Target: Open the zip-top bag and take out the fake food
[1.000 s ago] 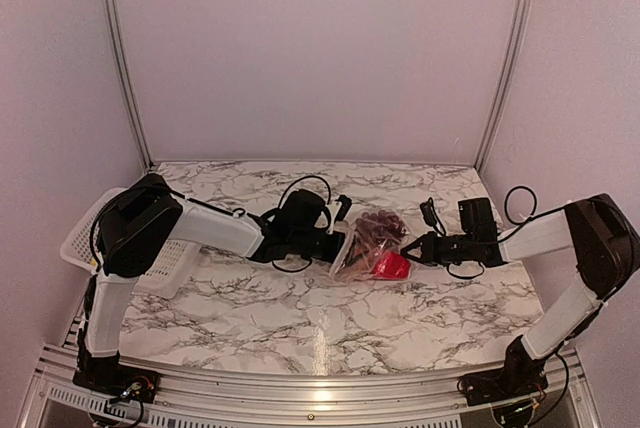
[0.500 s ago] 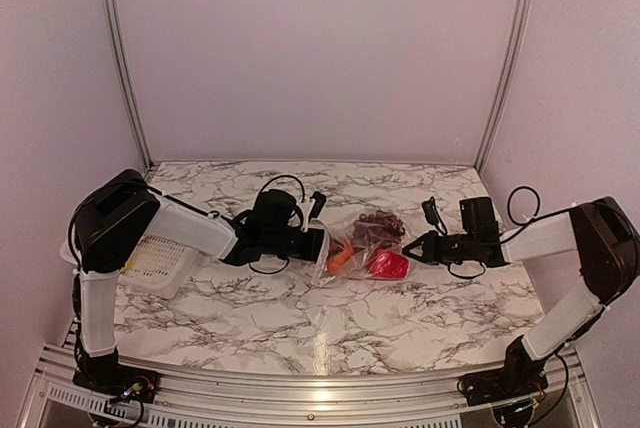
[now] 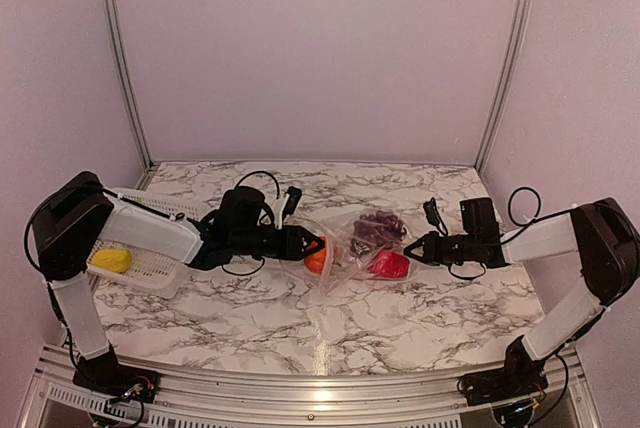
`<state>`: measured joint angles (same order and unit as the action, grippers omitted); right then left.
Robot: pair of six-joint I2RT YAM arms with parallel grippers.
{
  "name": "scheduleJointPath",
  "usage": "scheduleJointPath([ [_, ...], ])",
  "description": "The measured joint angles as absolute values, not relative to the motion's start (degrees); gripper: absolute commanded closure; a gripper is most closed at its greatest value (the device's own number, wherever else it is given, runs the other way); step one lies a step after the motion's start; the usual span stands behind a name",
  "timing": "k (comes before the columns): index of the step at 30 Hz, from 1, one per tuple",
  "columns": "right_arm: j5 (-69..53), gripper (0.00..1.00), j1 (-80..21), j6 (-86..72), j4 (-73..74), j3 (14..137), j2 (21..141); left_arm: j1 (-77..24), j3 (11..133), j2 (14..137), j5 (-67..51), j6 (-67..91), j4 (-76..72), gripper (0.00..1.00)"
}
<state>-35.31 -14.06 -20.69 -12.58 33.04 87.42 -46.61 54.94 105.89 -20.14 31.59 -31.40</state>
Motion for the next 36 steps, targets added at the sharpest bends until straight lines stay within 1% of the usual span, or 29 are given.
scheduleJointPath([
  [7,-34.81,1.00,-13.82,-20.75,-12.71,32.75,87.39,-42.33,46.78,93.34,-19.81,32.82,-30.35,0.91],
  [13,-34.76,1.00,-13.69,-20.91,-12.82,32.40,87.15,-37.04,41.50,79.70,-18.13,32.64,-24.95,0.92],
  [18,-34.76,1.00,-13.58,-20.91,-12.82,32.36,87.09,-28.23,40.18,67.48,-14.57,31.53,-15.14,0.91],
  [22,-34.81,1.00,-13.58,-20.91,-12.82,32.36,87.09,-21.32,40.56,60.77,-9.63,30.00,-6.24,0.90],
  [25,-34.81,1.00,-13.58,-20.91,-12.82,32.36,87.09,-16.86,41.43,59.18,-5.85,28.64,0.62,0.90],
  [29,-34.81,1.00,-13.58,-20.93,-12.82,32.36,87.09,-11.94,42.15,60.05,-0.01,26.68,7.66,0.90],
  [36,-34.92,1.00,-13.58,-20.93,-12.82,32.36,87.09,-9.76,42.41,66.96,5.67,24.99,11.49,0.88],
])
